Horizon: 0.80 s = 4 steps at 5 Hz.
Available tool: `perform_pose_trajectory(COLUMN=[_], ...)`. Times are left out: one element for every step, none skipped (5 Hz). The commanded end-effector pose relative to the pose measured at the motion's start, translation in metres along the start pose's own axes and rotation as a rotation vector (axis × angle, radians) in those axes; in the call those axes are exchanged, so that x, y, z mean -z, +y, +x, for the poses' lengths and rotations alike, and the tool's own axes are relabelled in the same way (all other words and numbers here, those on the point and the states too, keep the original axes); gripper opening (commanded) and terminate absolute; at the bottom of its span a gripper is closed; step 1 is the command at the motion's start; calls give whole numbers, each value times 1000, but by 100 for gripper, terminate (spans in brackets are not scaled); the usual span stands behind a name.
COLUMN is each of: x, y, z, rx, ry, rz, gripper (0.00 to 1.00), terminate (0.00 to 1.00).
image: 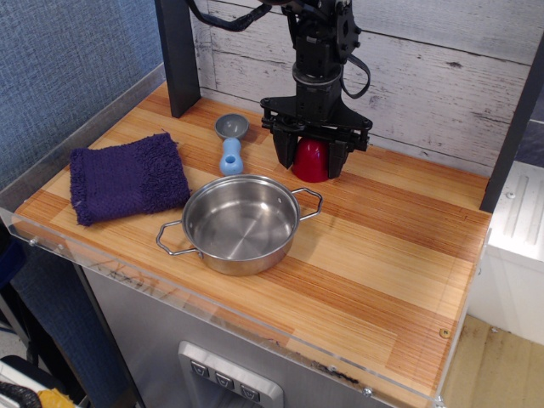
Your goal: Move food to the front right table edge
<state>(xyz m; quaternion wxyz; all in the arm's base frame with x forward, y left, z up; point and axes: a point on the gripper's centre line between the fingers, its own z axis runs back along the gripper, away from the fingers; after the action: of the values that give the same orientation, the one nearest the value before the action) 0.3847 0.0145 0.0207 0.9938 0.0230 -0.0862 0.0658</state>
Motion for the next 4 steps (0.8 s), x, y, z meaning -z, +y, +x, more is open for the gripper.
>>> perform_pose_trajectory(x=[-29,-38,-58,-84], y=[3,5,10,16], z=[9,11,18,25], rx=[-16,-35,-57,-78], ry=[-49,-43,-54,-100], rz=[-38,-74,-104,-116], gripper=[0,0,0,0], terminate=[0,0,0,0])
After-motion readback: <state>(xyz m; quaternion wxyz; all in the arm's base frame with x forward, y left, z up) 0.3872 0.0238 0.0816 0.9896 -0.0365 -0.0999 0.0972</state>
